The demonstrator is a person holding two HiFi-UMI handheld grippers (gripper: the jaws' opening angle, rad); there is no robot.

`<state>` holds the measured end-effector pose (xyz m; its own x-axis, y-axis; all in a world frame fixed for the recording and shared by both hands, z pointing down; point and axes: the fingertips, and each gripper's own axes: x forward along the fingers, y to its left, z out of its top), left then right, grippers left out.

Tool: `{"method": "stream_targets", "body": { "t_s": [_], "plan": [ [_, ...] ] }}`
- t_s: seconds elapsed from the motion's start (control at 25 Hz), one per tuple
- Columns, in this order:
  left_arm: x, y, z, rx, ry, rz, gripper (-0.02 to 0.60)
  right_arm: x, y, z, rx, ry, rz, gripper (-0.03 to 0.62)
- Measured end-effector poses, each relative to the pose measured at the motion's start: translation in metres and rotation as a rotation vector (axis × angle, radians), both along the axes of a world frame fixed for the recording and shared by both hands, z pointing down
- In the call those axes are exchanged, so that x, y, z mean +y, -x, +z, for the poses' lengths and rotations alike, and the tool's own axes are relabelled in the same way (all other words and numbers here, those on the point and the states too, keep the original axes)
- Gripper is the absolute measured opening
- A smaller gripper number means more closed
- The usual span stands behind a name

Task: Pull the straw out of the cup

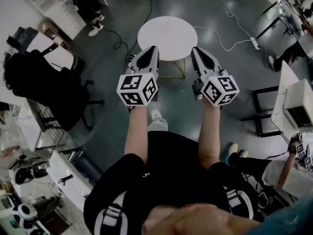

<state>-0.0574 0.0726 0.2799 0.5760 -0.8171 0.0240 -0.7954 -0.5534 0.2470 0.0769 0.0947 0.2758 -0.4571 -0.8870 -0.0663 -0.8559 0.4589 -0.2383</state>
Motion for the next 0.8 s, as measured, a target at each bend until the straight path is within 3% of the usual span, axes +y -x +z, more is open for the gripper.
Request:
{"method": "stream_targets", "body": {
  "t_s": [0.24,0.36,0.52,0.8],
  "plan": [
    [-0.072,0.017,0.007,0.062,0.052,0.045,0.009,-0.072,0.016,-0.022,0.033,-0.088,0.054,0.021],
    [-0.105,0.033,0.017,0.055,0.050,0.054,0.009,-0.104,0.037,-0.028,0.046,-0.131,0.081,0.021],
    [-0.149,0.061,0.038,0.055,0.092,0.049,0.009,-0.145,0.066,-0.011,0.097,-0.094,0.102,0.021],
    [-0.187,0.065,0.057,0.030,0.118,0.100,0.009,-0.183,0.067,0.017,0.086,-0.044,0.170,0.021]
  ]
}}
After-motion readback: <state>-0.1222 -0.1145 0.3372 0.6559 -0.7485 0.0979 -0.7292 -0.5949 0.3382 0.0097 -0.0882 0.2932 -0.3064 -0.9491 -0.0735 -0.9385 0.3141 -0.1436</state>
